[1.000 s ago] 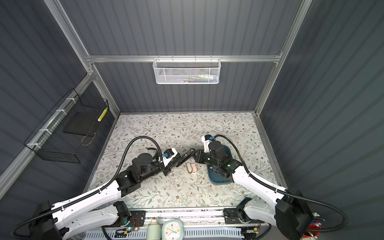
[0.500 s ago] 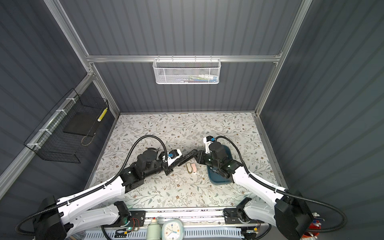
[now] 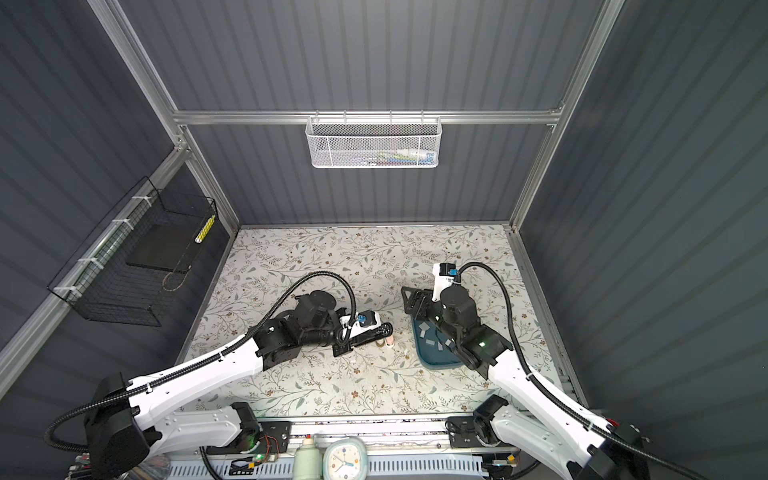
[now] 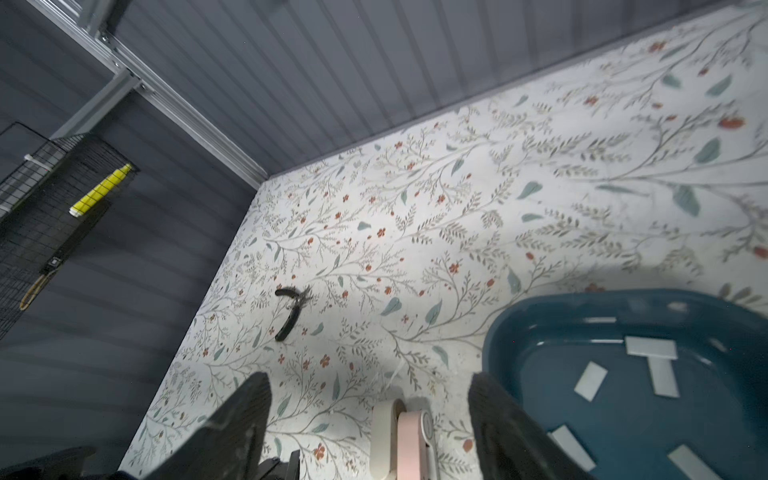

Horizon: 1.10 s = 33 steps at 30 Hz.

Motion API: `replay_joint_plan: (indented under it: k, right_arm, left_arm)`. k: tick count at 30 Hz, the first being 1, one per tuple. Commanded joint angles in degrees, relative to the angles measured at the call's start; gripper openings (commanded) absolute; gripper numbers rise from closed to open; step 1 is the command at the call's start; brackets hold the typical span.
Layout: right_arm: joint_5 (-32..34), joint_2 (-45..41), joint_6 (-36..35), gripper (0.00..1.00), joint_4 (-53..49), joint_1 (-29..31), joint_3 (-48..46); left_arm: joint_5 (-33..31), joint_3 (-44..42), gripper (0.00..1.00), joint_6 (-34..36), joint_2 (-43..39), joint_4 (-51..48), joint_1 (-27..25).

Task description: Load the staples into the stapler

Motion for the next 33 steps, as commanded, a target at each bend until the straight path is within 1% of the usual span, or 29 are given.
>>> replay_joint_plan:
  k: [1, 3, 4, 6, 7, 9, 11, 12, 17, 19, 21, 23, 24, 25, 29, 33]
  right_arm:
    - [3.2, -3.9, -8.4, 0.8, 6.9, 0.0, -4.4]
    - [1.0, -7.1, -11.9, 0.81, 15.6, 0.0, -9.5]
    - [-0.6, -8.9, -14.0, 0.81, 20.8, 0.0, -12.8]
    - [-5.4, -12.0, -19.2, 0.81, 29.4, 0.0, -18.3]
    - [-7.3, -13.0, -21.2, 0.83, 31.4, 0.0, -19.8]
    - [-11.4, -14.1, -24.2, 0.84, 31.4, 0.0, -20.1]
    - [-15.9, -13.6, -26.7, 0.8, 30.0, 0.0, -19.1]
    - [-17.4, -13.0, -27.5, 0.77, 29.0, 0.0, -18.4]
    - [-18.6, -10.6, -29.6, 0.65, 27.0, 0.0, -17.2]
    - [-19.8, -10.4, -30.1, 0.62, 27.7, 0.0, -17.3]
    - [-22.1, -9.8, -30.8, 0.58, 28.1, 0.1, -17.1]
    - [-23.5, -8.2, -30.9, 0.58, 28.2, 0.2, -16.5]
    - [-25.9, -7.3, -30.7, 0.58, 28.4, 0.2, -16.2]
    - [-26.8, -6.2, -30.6, 0.58, 28.5, 0.3, -16.0]
    - [-31.1, -2.9, -30.7, 0.57, 29.0, 0.8, -14.7]
    - [-33.6, -0.5, -31.2, 0.56, 29.2, 1.6, -13.8]
  left_arm:
    - [-0.7, 12.4, 0.0, -0.9, 0.9, -8.2, 0.0]
    - [1.9, 19.5, 0.0, 1.8, 2.6, -16.8, 0.0]
    - [1.9, 22.9, 0.0, 3.7, 3.4, -20.9, 0.0]
    - [-0.4, 26.9, 0.0, 7.3, 4.5, -26.1, 0.1]
    - [-1.0, 29.5, 0.0, 10.5, 4.9, -28.5, 0.3]
    - [-0.7, 29.3, 0.0, 16.4, 4.9, -30.8, 0.7]
    - [-0.2, 28.1, 0.0, 19.9, 4.8, -30.7, 1.7]
    - [0.2, 26.3, 0.0, 21.2, 5.2, -31.0, 2.4]
    - [5.4, 26.8, 0.0, 29.4, 8.9, -39.0, 5.7]
    - [4.6, 25.9, 0.0, 30.0, 9.8, -39.7, 5.9]
    - [4.4, 24.1, 0.0, 30.1, 9.3, -37.6, 6.0]
    - [5.7, 23.0, 0.0, 30.5, 8.7, -36.1, 6.1]
    - [6.1, 22.8, 0.0, 30.7, 8.7, -35.7, 6.1]
    - [6.3, 22.6, 0.0, 30.9, 8.8, -35.4, 6.1]
    - [5.7, 22.1, 0.0, 30.8, 9.3, -34.8, 6.1]
    - [6.5, 22.1, 0.0, 30.6, 8.5, -34.2, 6.2]
